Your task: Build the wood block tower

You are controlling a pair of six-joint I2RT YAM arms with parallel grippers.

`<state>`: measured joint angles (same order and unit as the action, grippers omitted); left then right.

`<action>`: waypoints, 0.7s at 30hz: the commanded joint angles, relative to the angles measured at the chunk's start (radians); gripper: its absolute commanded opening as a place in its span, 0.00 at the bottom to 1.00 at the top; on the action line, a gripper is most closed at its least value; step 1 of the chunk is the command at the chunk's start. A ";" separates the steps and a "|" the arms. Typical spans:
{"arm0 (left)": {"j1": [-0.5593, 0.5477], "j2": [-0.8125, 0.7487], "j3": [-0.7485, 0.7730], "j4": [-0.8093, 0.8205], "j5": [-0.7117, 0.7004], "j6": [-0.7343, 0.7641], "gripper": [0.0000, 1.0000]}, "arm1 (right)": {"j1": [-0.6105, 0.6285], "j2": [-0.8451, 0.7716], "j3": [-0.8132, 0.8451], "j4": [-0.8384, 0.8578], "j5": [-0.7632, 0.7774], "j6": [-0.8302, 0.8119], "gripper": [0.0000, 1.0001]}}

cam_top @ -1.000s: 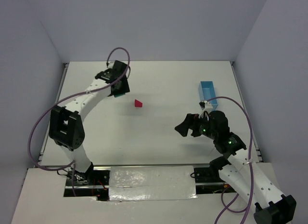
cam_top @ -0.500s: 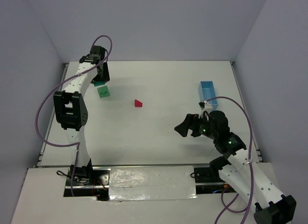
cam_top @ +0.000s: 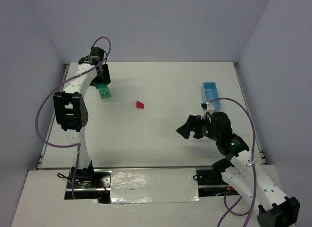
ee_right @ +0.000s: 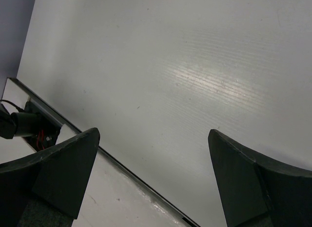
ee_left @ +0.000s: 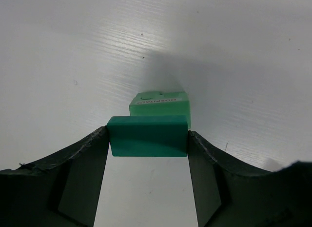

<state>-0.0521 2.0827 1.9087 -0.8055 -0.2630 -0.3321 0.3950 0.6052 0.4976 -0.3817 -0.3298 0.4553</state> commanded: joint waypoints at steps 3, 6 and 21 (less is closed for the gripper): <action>0.008 0.010 -0.022 0.040 0.011 -0.041 0.47 | 0.001 -0.005 -0.010 0.037 -0.012 -0.010 1.00; 0.009 0.014 -0.028 0.032 0.008 -0.047 0.48 | 0.001 -0.002 -0.008 0.038 -0.014 -0.010 1.00; 0.009 0.050 -0.031 0.029 0.002 -0.073 0.56 | -0.001 -0.005 -0.010 0.038 -0.017 -0.012 1.00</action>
<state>-0.0471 2.1220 1.8748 -0.7841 -0.2630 -0.3958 0.3950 0.6052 0.4969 -0.3813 -0.3336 0.4549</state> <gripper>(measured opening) 0.724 0.996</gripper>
